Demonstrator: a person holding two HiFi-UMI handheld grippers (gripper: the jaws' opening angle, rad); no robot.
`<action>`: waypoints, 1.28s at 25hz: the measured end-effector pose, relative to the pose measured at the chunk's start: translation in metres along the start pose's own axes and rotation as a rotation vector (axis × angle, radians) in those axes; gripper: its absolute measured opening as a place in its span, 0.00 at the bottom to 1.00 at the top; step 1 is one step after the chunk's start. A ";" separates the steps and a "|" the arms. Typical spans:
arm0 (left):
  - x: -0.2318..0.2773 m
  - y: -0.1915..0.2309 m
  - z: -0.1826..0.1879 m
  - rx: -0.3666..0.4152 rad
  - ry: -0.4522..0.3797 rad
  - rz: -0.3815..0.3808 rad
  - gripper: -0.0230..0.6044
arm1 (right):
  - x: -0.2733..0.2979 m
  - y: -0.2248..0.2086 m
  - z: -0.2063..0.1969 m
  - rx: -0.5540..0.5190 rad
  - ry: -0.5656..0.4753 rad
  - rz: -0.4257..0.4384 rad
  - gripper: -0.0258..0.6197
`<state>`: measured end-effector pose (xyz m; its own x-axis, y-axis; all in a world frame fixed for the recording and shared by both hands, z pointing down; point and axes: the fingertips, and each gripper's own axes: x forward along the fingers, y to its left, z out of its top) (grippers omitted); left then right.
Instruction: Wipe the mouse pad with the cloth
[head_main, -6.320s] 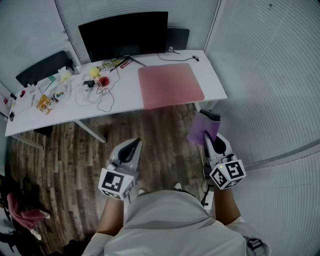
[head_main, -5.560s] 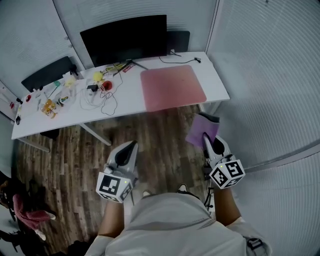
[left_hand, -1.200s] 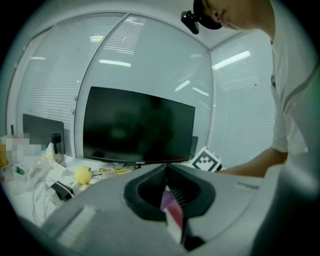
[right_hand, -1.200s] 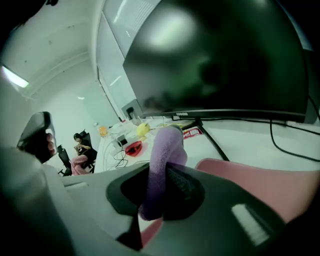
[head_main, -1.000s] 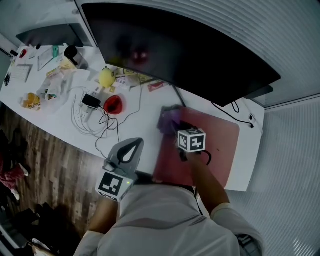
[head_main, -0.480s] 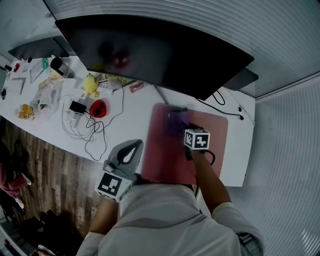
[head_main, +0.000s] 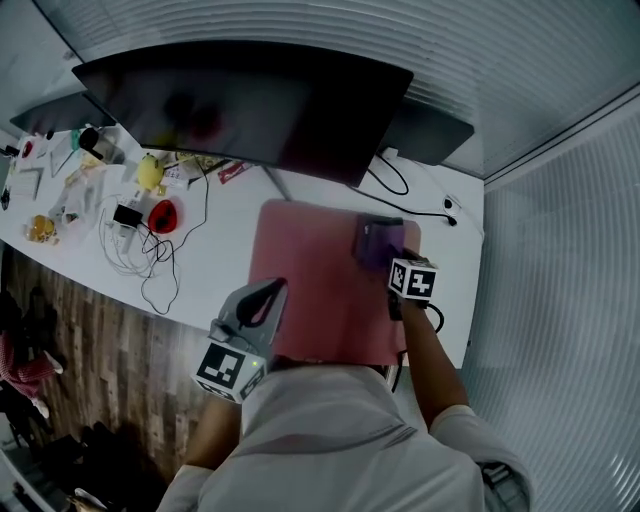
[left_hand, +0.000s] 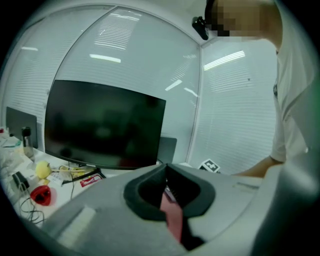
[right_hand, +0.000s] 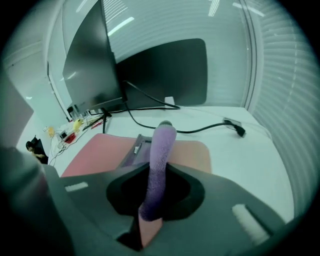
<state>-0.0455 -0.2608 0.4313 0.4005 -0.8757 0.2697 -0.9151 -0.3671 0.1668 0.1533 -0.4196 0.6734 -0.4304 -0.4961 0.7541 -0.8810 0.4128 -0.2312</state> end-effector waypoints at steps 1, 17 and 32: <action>0.005 -0.009 0.000 0.000 0.001 0.000 0.04 | -0.005 -0.016 -0.002 0.009 0.000 -0.015 0.12; 0.010 -0.050 0.001 0.037 -0.010 -0.061 0.04 | -0.089 -0.121 -0.014 0.137 -0.122 -0.186 0.12; -0.157 0.097 -0.012 -0.022 -0.071 0.022 0.04 | -0.054 0.280 0.005 -0.009 -0.075 0.432 0.12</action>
<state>-0.1969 -0.1551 0.4165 0.3753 -0.9037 0.2061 -0.9221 -0.3414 0.1821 -0.0710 -0.2811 0.5655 -0.7726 -0.3304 0.5421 -0.6150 0.6013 -0.5100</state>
